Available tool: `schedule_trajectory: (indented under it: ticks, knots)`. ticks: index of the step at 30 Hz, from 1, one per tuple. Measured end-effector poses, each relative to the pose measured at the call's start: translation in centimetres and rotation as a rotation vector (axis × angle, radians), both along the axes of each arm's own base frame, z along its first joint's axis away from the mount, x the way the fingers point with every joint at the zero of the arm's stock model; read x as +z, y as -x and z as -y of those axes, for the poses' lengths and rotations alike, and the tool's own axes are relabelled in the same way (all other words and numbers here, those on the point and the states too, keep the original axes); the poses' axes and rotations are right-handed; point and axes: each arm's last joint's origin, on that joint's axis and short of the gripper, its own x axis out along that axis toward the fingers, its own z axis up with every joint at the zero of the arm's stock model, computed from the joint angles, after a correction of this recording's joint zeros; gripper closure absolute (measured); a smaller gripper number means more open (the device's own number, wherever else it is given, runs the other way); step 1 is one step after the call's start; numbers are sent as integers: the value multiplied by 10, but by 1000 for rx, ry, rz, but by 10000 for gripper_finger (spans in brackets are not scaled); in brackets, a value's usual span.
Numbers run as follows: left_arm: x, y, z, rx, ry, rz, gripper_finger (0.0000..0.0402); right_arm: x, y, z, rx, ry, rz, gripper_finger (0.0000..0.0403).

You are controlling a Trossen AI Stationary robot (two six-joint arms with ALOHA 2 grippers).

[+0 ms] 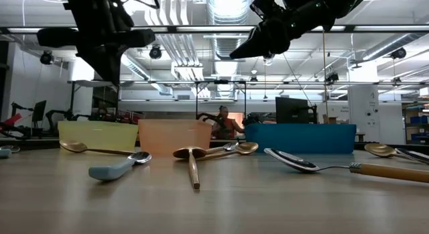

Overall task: Sort silverware by color (type)
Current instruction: Put the blue spoon into the orange bin

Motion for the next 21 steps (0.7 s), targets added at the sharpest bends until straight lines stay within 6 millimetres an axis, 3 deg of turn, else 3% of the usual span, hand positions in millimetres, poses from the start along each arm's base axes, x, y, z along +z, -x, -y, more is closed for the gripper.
schedule_trajectory:
  ticks: [7,21]
  knots:
    - [6,-4,-30,-28,-8,-73,395,0,0,0,0,0,-2,335]
    - [16,-36,-82,-143,-112,72,394,-7,4,0,1,-9,-83,335]
